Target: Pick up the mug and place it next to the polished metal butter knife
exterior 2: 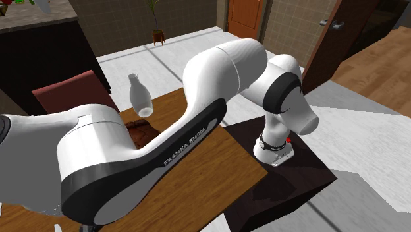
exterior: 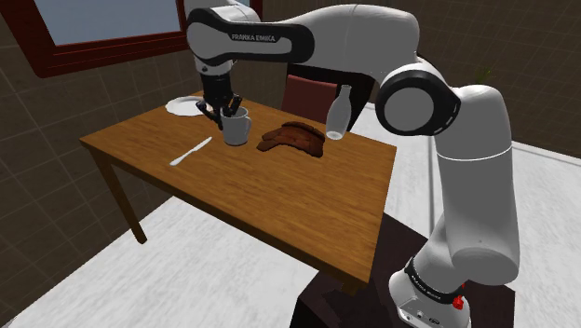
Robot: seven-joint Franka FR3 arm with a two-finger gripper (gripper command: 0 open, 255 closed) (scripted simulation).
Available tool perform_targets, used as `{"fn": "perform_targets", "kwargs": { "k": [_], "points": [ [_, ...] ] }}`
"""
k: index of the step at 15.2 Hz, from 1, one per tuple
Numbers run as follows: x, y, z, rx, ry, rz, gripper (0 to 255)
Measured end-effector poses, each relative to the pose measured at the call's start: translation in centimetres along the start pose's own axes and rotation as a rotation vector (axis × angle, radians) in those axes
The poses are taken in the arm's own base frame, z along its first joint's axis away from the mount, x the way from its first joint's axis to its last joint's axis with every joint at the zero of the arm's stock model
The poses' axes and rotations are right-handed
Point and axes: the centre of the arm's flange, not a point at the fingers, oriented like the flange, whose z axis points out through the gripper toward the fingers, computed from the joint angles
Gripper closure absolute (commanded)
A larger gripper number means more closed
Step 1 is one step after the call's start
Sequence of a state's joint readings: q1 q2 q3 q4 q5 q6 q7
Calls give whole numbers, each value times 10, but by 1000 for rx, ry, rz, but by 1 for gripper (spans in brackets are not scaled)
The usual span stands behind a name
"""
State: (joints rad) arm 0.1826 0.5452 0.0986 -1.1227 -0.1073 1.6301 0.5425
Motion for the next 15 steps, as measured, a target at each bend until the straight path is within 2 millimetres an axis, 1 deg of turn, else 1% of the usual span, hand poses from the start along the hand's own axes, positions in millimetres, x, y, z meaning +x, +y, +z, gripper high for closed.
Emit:
{"fn": "perform_targets", "kwargs": {
  "k": [15],
  "points": [
    [2, -5, 79, 0, 0, 0, 255]
  ]
}}
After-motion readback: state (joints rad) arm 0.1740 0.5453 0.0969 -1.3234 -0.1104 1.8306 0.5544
